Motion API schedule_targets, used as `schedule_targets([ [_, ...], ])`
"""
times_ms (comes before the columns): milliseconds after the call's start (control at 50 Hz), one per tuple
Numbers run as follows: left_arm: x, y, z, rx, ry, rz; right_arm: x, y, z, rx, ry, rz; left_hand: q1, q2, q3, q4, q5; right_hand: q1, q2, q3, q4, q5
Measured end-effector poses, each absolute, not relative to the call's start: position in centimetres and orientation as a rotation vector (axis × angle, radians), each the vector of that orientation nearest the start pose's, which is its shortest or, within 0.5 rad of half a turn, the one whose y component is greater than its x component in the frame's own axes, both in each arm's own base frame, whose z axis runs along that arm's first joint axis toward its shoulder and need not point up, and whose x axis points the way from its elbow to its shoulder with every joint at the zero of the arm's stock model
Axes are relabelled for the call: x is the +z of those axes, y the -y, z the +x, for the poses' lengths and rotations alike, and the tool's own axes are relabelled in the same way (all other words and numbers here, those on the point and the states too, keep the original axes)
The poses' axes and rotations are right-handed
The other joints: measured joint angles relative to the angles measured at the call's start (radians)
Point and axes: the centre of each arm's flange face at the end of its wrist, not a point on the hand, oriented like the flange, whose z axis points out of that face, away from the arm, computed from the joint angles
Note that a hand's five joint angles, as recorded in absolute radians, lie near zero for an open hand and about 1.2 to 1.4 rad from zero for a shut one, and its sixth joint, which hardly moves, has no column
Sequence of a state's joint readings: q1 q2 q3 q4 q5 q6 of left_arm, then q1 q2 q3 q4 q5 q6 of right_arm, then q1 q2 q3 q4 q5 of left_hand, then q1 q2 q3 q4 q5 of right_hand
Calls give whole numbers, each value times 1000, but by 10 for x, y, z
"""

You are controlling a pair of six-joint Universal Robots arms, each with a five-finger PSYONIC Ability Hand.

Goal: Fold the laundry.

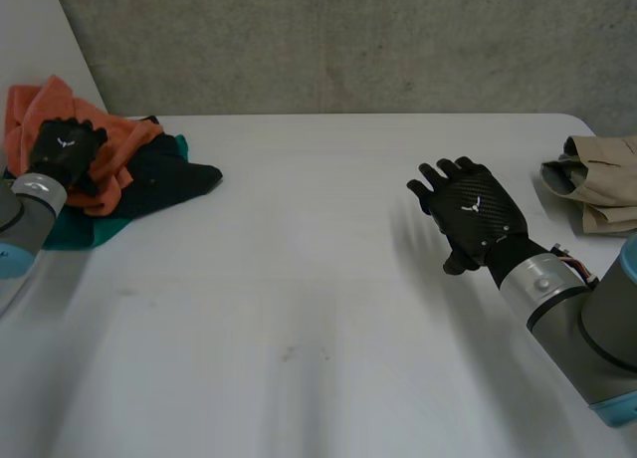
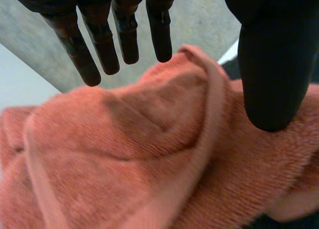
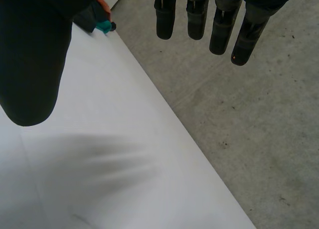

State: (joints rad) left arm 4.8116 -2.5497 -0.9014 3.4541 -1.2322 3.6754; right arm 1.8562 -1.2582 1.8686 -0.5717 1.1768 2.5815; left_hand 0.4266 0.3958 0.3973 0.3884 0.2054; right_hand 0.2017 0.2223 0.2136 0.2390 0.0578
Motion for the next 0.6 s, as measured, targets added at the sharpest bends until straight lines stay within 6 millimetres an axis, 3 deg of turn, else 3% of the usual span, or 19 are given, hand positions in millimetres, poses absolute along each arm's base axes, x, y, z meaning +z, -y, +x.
schedule_targets([
  [220,116,512,-111,-2039,-1966,786,165,273,253,-2088,-1813,-1270,22,40,39,40,49,0,0,0,0,0],
  [280,111,519,-110,-2046,-1949,779,163,273,254,-2082,-1817,-1274,178,184,183,194,198,0,0,0,0,0],
  [300,109,521,-110,-2047,-1945,777,162,274,254,-2080,-1819,-1275,322,358,342,354,352,0,0,0,0,0],
  [380,106,526,-110,-2054,-1925,771,161,274,254,-2078,-1822,-1278,584,661,617,639,635,0,0,0,0,0],
  [400,106,526,-110,-2054,-1925,771,161,274,254,-2078,-1822,-1278,584,661,617,639,635,0,0,0,0,0],
  [420,108,527,-112,-2062,-1905,766,160,275,253,-2078,-1824,-1278,645,786,761,770,749,0,0,0,0,0],
  [500,120,528,-116,-2084,-1858,745,160,276,253,-2079,-1827,-1276,646,796,779,793,749,0,0,0,0,0],
  [520,135,526,-122,-2110,-1811,719,160,276,252,-2080,-1828,-1275,646,797,780,797,749,0,0,0,0,0],
  [540,135,526,-122,-2110,-1811,719,160,276,252,-2080,-1828,-1275,646,797,780,797,749,0,0,0,0,0],
  [580,170,515,-141,-2181,-1723,673,160,277,252,-2083,-1832,-1273,647,797,781,806,749,0,0,0,0,0],
  [600,175,513,-144,-2194,-1712,669,161,277,252,-2083,-1832,-1272,647,797,781,806,749,0,0,0,0,0],
])
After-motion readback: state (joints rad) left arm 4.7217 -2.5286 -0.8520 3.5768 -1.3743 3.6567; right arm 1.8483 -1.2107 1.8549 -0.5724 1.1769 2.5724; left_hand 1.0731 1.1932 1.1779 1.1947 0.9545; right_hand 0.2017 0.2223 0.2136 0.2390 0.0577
